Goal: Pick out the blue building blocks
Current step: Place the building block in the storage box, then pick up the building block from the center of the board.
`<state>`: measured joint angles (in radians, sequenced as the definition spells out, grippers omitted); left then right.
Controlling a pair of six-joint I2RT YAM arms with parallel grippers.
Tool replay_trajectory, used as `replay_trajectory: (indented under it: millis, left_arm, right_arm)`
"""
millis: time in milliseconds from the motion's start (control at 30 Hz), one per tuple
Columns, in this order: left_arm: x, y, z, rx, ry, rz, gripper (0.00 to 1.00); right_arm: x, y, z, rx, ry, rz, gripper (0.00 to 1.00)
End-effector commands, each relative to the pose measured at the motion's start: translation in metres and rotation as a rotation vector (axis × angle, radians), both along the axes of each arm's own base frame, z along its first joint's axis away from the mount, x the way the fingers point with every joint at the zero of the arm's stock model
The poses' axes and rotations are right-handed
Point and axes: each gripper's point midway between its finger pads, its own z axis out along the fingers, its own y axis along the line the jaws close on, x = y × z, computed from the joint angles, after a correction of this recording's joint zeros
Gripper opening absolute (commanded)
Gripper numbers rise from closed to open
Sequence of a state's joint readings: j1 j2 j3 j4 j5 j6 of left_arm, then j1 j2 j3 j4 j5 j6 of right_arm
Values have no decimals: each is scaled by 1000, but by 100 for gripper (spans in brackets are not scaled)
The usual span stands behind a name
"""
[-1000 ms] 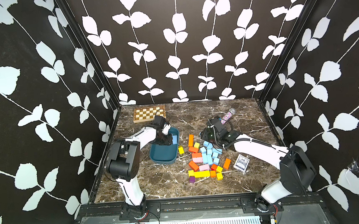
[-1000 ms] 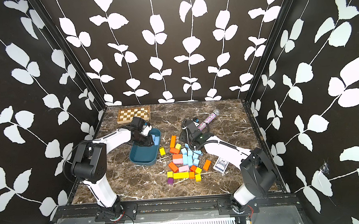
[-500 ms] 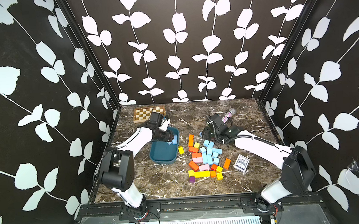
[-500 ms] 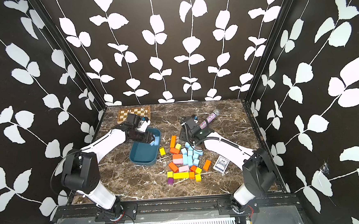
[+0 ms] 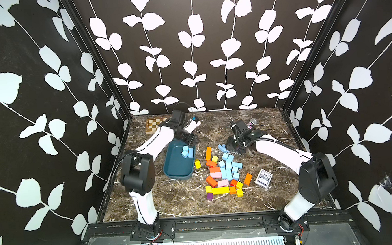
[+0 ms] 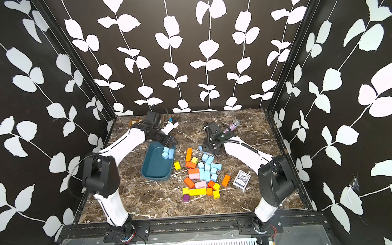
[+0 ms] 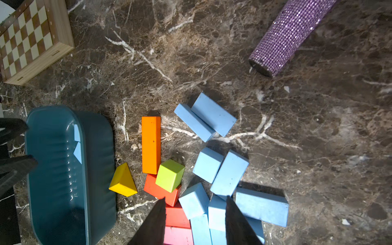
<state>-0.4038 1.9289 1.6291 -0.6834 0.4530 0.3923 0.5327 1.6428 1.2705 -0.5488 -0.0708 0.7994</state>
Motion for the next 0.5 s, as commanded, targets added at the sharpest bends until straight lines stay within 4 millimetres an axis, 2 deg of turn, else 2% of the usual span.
replay_trajectory:
  millis: [0, 233, 467]
  left_arm:
    - [-23, -33, 6, -18, -23, -313, 57]
    - [-31, -83, -3, -6, -207, -736, 55]
    - [-26, -110, -31, 69, -379, -942, 54]
  right_arm:
    - [-5, -5, 0, 4, 22, 52, 45]
    - [2, -12, 2, -6, 1, 100, 44]
    - [-4, -16, -1, -14, -8, 107, 44]
